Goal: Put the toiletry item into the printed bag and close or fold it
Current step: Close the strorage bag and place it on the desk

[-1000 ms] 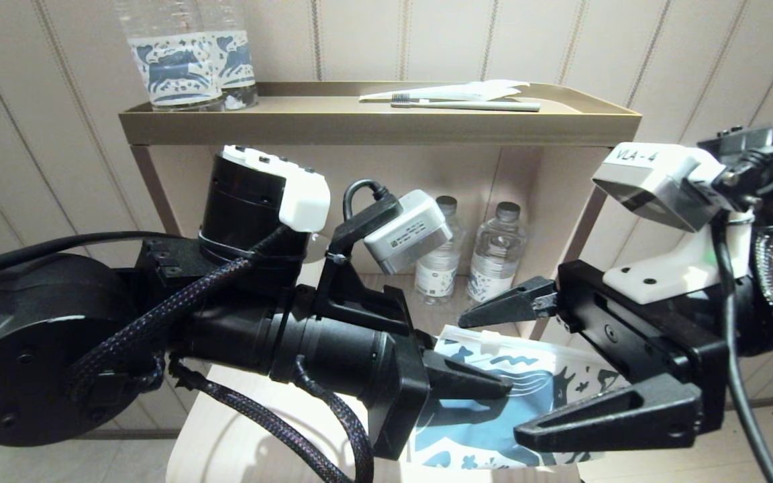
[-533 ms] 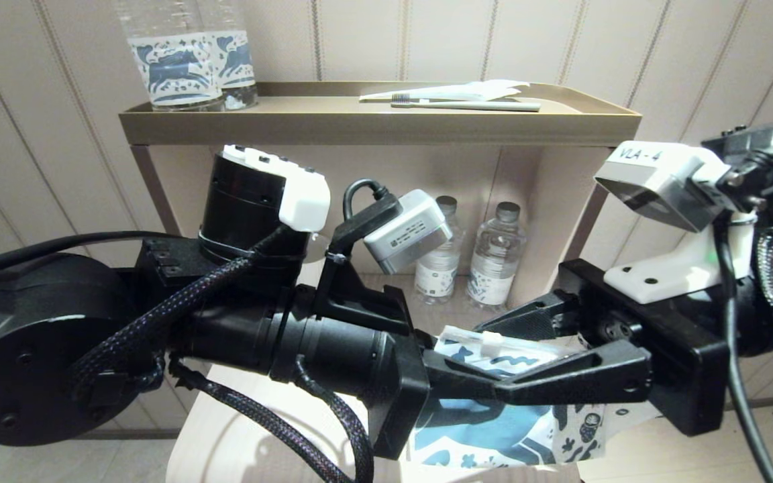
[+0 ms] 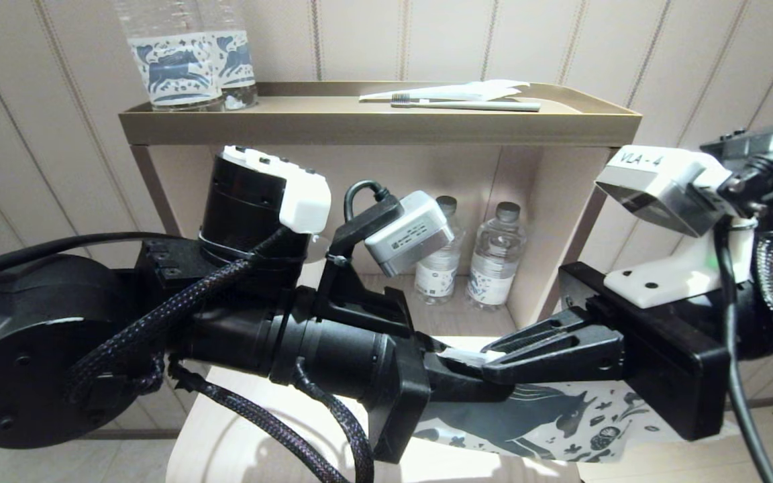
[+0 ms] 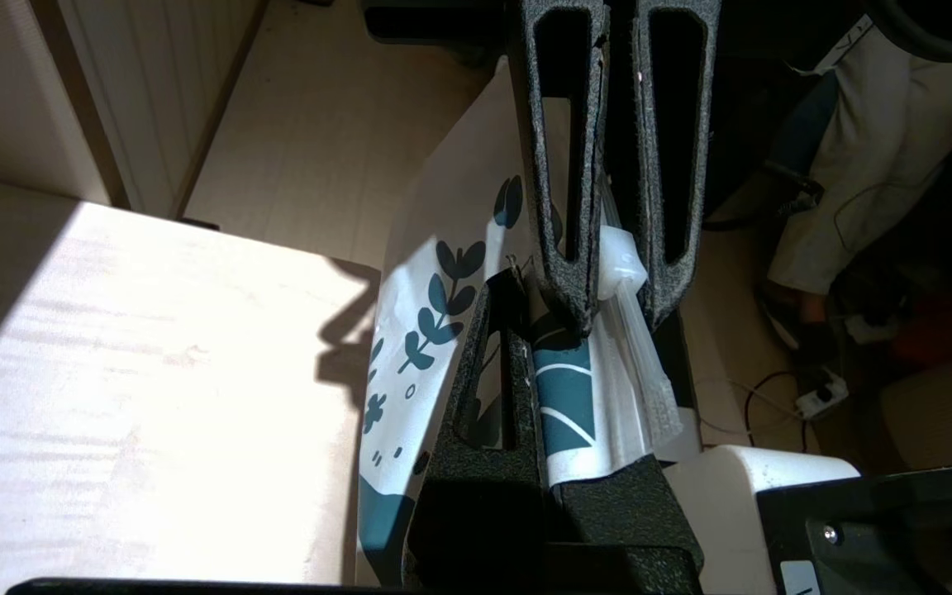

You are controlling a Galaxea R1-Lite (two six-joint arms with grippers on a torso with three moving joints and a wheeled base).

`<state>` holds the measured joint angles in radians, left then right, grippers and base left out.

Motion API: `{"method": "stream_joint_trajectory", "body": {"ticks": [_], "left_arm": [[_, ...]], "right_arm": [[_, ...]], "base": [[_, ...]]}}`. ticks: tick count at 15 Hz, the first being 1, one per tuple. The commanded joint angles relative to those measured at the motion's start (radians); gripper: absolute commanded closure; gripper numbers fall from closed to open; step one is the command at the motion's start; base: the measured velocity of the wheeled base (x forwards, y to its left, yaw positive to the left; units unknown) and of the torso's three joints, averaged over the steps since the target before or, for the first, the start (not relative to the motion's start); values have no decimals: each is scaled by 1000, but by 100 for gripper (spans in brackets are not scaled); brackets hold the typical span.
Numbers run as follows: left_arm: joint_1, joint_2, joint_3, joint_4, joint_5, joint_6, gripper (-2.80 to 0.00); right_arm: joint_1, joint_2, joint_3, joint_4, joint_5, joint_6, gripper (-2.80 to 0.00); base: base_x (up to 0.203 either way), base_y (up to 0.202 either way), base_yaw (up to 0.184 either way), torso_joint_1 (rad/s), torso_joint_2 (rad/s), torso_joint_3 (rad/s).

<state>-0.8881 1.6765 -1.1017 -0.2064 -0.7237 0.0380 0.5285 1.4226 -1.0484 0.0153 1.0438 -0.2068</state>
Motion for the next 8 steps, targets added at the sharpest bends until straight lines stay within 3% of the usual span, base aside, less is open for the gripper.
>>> {"method": "stream_joint_trajectory", "body": {"ticks": [1,8], "left_arm": [[0,-17,2,-2,-3,0,0],[78,-122,9,51,24,11,0]], "right_arm": [[-1,-2,7,0,5,-4,0],[-21,-20,27,-18,2,-51,0]], "base": [[0,0,0,0,0,0],[0,0,0,0,0,0]]}}
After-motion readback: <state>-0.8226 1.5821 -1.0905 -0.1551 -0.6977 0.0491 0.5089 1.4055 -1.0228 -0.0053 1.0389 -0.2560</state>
